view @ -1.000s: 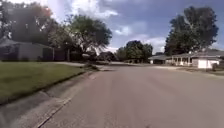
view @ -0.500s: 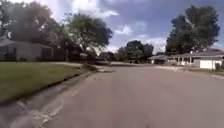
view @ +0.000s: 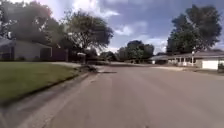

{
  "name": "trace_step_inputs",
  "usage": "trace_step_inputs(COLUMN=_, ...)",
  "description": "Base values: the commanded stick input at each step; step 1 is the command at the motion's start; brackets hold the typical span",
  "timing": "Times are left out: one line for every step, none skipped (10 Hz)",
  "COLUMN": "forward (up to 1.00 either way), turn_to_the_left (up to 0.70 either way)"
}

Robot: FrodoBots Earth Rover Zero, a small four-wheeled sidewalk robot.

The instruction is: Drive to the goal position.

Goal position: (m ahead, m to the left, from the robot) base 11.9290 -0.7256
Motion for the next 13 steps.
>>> trace_step_inputs(forward=1.0, turn_to_the_left=0.0)
trace_step_inputs(forward=1.0, turn_to_the_left=0.0)
trace_step_inputs(forward=1.0, turn_to_the_left=0.0)
trace_step_inputs(forward=1.0, turn_to_the_left=0.0)
trace_step_inputs(forward=1.0, turn_to_the_left=0.0)
trace_step_inputs(forward=1.0, turn_to_the_left=0.0)
trace_step_inputs(forward=1.0, turn_to_the_left=0.0)
trace_step_inputs(forward=1.0, turn_to_the_left=0.0)
trace_step_inputs(forward=1.0, turn_to_the_left=0.0)
trace_step_inputs(forward=1.0, turn_to_the_left=0.0)
trace_step_inputs(forward=1.0, turn_to_the_left=0.0)
trace_step_inputs(forward=1.0, turn_to_the_left=0.0)
trace_step_inputs(forward=1.0, turn_to_the_left=0.0)
